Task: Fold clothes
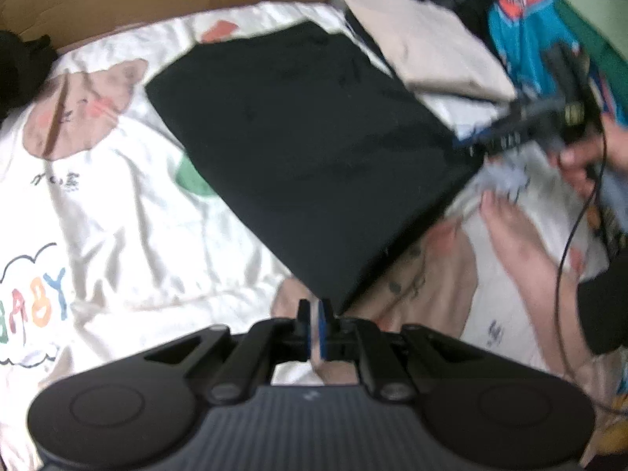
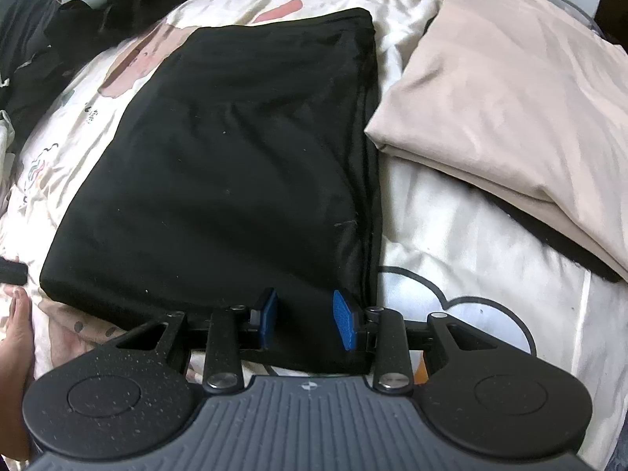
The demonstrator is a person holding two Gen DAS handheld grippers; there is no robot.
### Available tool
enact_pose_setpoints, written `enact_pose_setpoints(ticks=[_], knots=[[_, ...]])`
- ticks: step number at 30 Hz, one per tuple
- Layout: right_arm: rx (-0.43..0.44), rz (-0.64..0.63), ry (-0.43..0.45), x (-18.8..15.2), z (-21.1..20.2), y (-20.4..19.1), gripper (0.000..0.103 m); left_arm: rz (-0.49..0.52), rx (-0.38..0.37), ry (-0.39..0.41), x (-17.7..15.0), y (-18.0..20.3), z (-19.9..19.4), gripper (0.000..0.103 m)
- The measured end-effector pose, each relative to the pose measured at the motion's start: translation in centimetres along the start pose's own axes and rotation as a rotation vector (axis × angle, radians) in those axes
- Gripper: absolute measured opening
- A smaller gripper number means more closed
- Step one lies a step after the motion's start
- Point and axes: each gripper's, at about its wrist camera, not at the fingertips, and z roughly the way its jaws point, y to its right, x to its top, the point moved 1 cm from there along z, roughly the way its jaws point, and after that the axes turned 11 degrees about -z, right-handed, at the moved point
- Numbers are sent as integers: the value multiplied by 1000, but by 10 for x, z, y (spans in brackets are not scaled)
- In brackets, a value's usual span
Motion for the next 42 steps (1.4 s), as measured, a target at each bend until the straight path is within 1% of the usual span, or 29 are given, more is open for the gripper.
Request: enact_pose_setpoints(ticks=[3,8,11,13,16,21,24,27,29,31,34,38,42], knots=[[-1,15,0,-2,-3,2,38,-41,-28,37,15,-3,-3,4],[-3,15,-5,-4,-5,4,38,-54,-68,69,33,8,12,4],[-4,16,-6,-4,-5,5,38,-43,-73,75,37,14,23,4],[-4,15,-7,-5,-6,5,38,-45,-74,70,36,15,33,4],[-3,15,-8,-5,-6,6,38,-55,-79,56,33,7,37,4],[-13,18,-15,-8,-6,10,38,-69,-72,8,20,2,52,4],[-42,38,-37,-12,-4,16,39,-49,-72,-23,13,1,55,4],[-41,74,-41,-14,-5,23,39,-7,-66,-45,8,1,54,4],[-45,80,-41,-13,-8,24,39,-18,-73,-46,9,-3,49,4],[-53,78,-40,-12,-11,24,39,-46,-85,-24,13,-6,40,5],[-53,86,-21,-9,-19,24,39,-80,-108,30,25,-8,28,6],[-37,84,8,-3,-27,22,39,-93,-134,86,42,-2,28,10],[1,74,34,4,-29,16,39,-57,-170,71,49,9,46,10]])
